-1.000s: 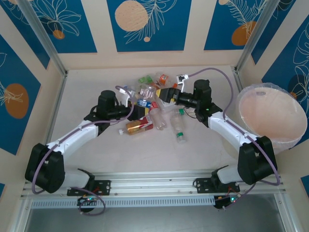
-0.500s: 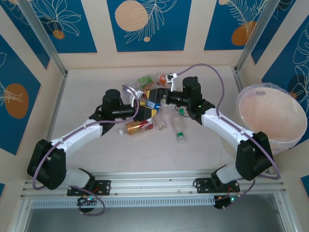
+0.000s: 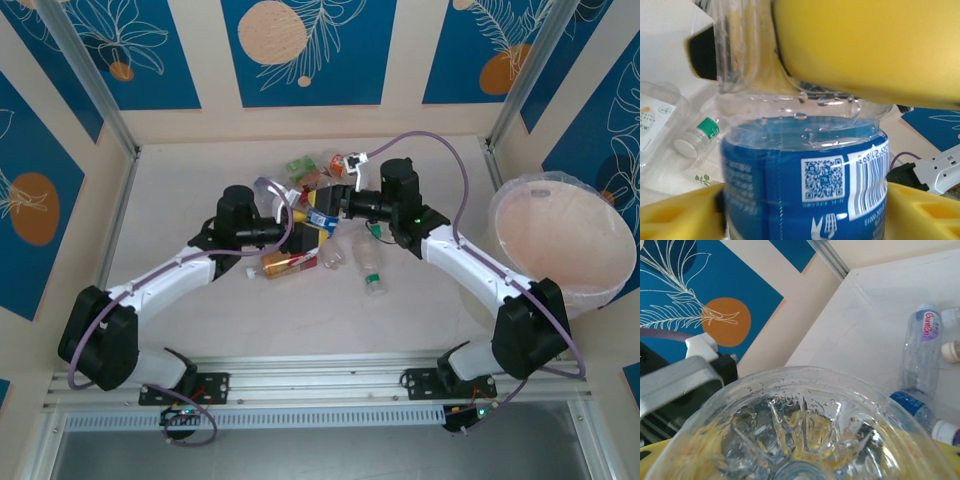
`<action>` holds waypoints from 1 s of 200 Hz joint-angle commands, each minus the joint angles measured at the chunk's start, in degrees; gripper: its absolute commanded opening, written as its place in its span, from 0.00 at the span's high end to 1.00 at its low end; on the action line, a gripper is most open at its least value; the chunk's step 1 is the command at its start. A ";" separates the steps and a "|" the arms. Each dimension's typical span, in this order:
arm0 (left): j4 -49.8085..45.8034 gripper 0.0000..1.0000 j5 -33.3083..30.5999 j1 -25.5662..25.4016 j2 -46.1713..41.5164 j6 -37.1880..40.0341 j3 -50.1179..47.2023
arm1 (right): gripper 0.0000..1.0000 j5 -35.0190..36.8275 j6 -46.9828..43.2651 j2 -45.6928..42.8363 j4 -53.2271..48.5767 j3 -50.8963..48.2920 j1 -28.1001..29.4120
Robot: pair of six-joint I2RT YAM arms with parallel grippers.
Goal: Put the plastic bottles in the bin
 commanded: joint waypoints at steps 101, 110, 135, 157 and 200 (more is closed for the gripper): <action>-5.25 0.00 -38.22 0.12 -3.85 -0.04 -4.40 | 0.54 34.65 -19.66 -12.36 -36.39 11.74 -4.47; -4.43 0.00 -40.81 0.17 -4.51 -0.26 -5.70 | 0.54 36.73 -21.48 -13.32 -38.63 13.53 -4.83; -2.03 0.00 -46.60 0.23 -6.13 -1.34 -8.87 | 0.54 42.59 -24.57 -15.79 -44.12 18.52 -5.73; -0.87 0.00 -47.42 0.29 -7.11 -1.39 -10.56 | 0.54 47.01 -27.48 -17.87 -46.89 21.99 -6.09; -0.45 0.00 -46.99 0.34 -6.81 -0.90 -10.77 | 0.54 58.82 -33.71 -21.47 -47.96 27.40 -7.86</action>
